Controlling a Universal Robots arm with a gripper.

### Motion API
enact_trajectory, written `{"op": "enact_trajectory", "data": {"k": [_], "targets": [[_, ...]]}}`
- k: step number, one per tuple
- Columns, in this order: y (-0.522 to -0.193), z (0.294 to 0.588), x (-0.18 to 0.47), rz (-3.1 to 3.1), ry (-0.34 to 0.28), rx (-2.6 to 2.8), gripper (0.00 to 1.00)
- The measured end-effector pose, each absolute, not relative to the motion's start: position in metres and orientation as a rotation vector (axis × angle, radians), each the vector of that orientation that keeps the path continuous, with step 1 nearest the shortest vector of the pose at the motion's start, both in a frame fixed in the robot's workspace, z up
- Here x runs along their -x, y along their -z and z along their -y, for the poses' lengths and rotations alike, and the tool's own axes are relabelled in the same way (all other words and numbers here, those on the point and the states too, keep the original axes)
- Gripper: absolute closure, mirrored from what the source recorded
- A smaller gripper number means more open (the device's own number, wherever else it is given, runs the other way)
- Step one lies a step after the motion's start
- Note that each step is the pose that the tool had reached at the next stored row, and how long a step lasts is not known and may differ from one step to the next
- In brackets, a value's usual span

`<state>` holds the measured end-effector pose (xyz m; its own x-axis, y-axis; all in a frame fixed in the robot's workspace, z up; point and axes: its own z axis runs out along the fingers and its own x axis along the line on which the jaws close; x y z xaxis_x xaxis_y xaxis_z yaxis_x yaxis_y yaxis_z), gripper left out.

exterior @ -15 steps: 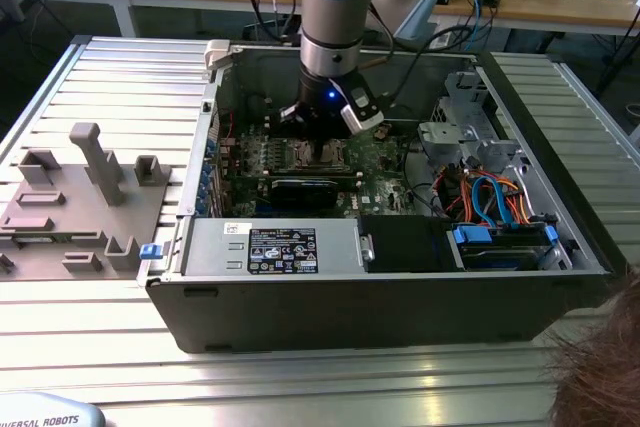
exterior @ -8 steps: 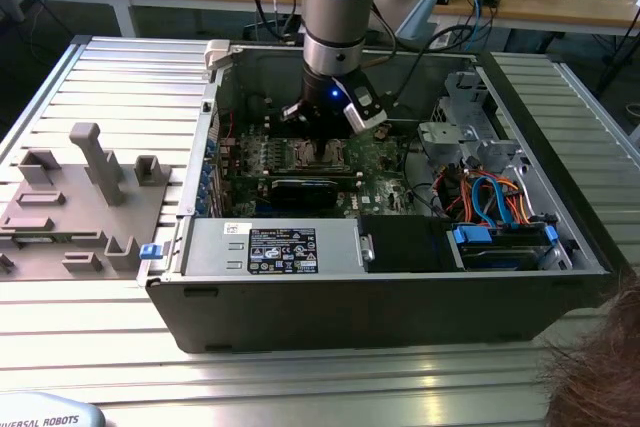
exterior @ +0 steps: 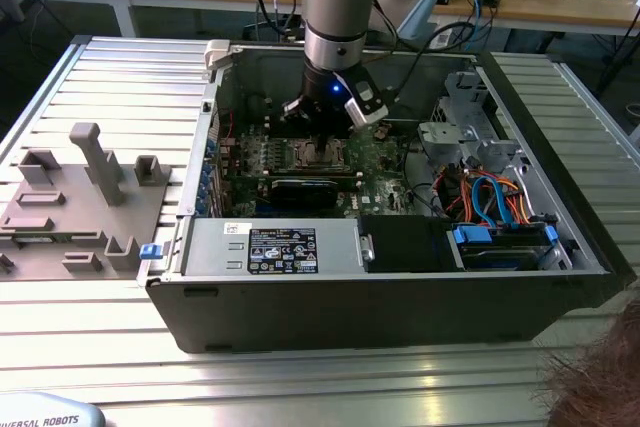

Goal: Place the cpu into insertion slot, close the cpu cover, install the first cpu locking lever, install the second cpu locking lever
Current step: 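Install the second cpu locking lever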

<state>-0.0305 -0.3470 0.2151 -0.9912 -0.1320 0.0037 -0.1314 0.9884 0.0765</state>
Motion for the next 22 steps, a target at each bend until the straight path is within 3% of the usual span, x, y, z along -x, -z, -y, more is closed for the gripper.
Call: {"op": "enact_trajectory", "data": {"k": [22], "targets": [[-0.235,0.341,0.030,3.124,0.119,-0.207,0.89]]}}
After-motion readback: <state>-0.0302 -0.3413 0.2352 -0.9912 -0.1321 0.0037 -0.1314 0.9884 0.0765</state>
